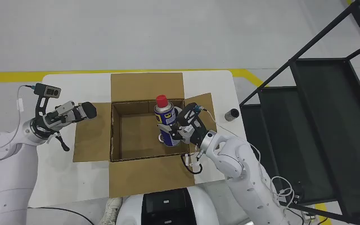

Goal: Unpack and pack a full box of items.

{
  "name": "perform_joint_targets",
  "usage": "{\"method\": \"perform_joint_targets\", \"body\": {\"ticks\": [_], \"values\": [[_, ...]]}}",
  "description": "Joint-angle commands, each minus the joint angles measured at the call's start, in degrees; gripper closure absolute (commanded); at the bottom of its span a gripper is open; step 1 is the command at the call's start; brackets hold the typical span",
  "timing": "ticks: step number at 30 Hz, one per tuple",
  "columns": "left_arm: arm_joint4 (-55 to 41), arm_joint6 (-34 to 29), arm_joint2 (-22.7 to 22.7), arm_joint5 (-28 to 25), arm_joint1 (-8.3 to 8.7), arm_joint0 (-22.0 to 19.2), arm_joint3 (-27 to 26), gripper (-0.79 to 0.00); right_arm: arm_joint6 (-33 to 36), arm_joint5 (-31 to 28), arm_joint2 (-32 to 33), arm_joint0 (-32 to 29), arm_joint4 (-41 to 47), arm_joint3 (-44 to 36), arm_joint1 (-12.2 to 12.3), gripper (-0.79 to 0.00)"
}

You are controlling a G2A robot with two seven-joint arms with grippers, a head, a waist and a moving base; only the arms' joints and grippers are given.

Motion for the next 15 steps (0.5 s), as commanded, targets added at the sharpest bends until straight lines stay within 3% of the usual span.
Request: {"method": "perform_joint_targets", "body": {"ticks": [1,11,15], "values": [[0.0,0.0,0.0,0.0,0.00,0.0,0.0,-0.785,0.0,0.0,0.0,0.0,0.0,0.0,0.0,0.000],[0.0,0.0,0.0,0.0,0.00,0.0,0.0,-0.785,-0.3,0.3,0.1,-0.1,0.1,0.1,0.0,0.000],[0.0,0.0,0.0,0.0,0.00,0.0,0.0,-0.785,-0.8,-0.3,2.7,-1.5,4.2,-2.2,0.5,0.000]]}}
